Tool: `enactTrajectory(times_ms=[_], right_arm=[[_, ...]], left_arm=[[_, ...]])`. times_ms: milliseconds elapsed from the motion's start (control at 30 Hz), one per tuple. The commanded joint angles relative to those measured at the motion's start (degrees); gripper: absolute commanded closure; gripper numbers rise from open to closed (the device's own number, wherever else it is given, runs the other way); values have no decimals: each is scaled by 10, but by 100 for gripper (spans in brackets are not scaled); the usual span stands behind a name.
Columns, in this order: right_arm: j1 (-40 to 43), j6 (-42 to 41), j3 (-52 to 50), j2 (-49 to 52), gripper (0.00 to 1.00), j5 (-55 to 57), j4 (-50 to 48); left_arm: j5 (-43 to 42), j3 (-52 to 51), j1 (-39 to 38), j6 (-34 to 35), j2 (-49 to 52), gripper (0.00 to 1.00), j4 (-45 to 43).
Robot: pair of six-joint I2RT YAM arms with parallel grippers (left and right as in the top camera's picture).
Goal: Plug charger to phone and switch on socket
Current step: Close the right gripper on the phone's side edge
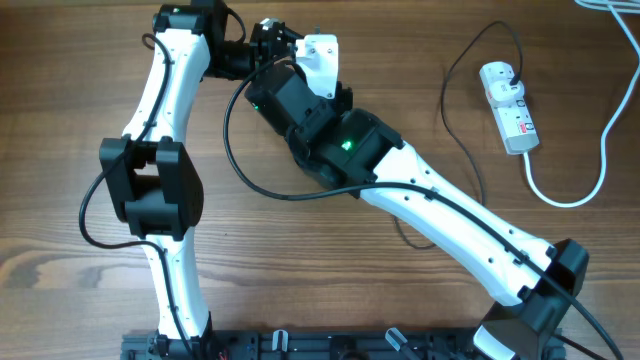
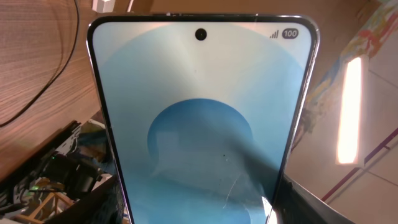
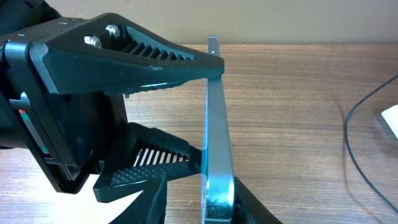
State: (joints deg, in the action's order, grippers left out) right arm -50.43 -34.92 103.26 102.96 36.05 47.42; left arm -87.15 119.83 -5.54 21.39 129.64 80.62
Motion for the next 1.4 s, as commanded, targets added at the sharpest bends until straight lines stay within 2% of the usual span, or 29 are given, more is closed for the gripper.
enactTrajectory(times_ms=[0,767,1367], right_arm=[[3,-7,4,-10,67,25,-5],[3,-7,4,-10,75,26,-13],[3,-7,4,-10,89,25,-18]], left_arm=[[-32,0,3,2,-21,36,1],[-32,0,3,3,-21,36,7],[-32,0,3,3,-21,36,11]])
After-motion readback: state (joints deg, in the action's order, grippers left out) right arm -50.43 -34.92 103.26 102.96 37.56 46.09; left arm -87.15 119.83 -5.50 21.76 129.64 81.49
